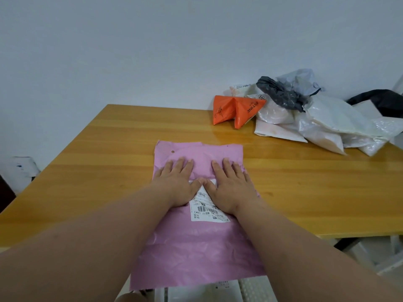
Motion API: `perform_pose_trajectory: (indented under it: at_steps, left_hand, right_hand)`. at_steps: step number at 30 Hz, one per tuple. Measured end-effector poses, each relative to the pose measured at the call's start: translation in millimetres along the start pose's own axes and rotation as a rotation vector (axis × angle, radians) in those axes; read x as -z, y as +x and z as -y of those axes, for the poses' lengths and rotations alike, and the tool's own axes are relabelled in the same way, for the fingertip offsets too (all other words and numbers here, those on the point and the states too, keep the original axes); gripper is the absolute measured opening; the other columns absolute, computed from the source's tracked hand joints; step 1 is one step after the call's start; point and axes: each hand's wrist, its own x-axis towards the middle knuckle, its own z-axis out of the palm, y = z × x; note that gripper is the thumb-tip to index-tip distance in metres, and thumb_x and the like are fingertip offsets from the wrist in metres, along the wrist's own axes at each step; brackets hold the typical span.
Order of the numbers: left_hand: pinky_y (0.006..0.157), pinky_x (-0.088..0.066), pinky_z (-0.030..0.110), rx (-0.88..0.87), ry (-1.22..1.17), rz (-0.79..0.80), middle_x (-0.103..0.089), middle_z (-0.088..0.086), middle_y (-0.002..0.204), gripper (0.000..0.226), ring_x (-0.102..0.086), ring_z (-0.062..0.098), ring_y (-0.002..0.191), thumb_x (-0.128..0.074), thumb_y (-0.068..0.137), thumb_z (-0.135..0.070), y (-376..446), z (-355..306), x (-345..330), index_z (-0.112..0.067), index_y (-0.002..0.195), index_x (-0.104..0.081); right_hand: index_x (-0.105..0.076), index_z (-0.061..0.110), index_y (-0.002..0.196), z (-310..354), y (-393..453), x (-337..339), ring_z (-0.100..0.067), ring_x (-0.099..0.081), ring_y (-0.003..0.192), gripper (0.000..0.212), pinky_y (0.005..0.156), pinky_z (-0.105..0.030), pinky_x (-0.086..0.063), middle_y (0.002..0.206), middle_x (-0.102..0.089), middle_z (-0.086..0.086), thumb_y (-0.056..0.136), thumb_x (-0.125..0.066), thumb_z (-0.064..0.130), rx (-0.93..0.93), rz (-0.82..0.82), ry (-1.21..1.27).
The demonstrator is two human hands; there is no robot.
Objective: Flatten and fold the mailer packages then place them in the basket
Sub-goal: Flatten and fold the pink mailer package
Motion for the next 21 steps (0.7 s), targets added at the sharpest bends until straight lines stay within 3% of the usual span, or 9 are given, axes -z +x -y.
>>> perform_pose_trajectory:
  at_steps: [17,19,21]
  left_hand:
    - [0.119,0.002,0.045,0.016,0.066,0.057,0.01,-0.004,0.164,0.076,0.007,0.024,0.151,-0.015,0.095,-0.069,-0.1,-2.8,2.8,-0.029,0.157,0.003]
    - [0.119,-0.003,0.047,0.015,0.099,0.106,0.008,-0.002,0.164,0.078,0.004,0.027,0.151,-0.017,0.094,-0.07,2.2,-4.0,10.2,-0.027,0.157,0.001]
    - [0.116,-0.014,0.051,0.002,0.143,0.119,-0.003,0.004,0.163,0.076,-0.008,0.034,0.148,-0.022,0.095,-0.069,6.2,-5.7,21.4,-0.025,0.156,-0.01]
  right_hand:
    - [-0.01,0.034,0.156,0.2,1.1,-1.0,-0.023,0.004,0.151,0.069,0.121,-0.047,0.004,0.165,0.001,-0.001,0.096,-0.016,0.067,-0.001,0.023,-0.031]
    - [-0.019,0.035,0.153,1.2,6.1,8.4,-0.026,-0.003,0.151,0.066,0.121,-0.047,-0.001,0.164,-0.007,-0.002,0.095,-0.023,0.065,-0.01,0.072,-0.021]
    - [-0.037,0.033,0.143,4.9,13.5,24.0,-0.03,-0.022,0.145,0.058,0.118,-0.047,-0.016,0.156,-0.028,-0.005,0.093,-0.034,0.061,-0.033,0.089,-0.006]
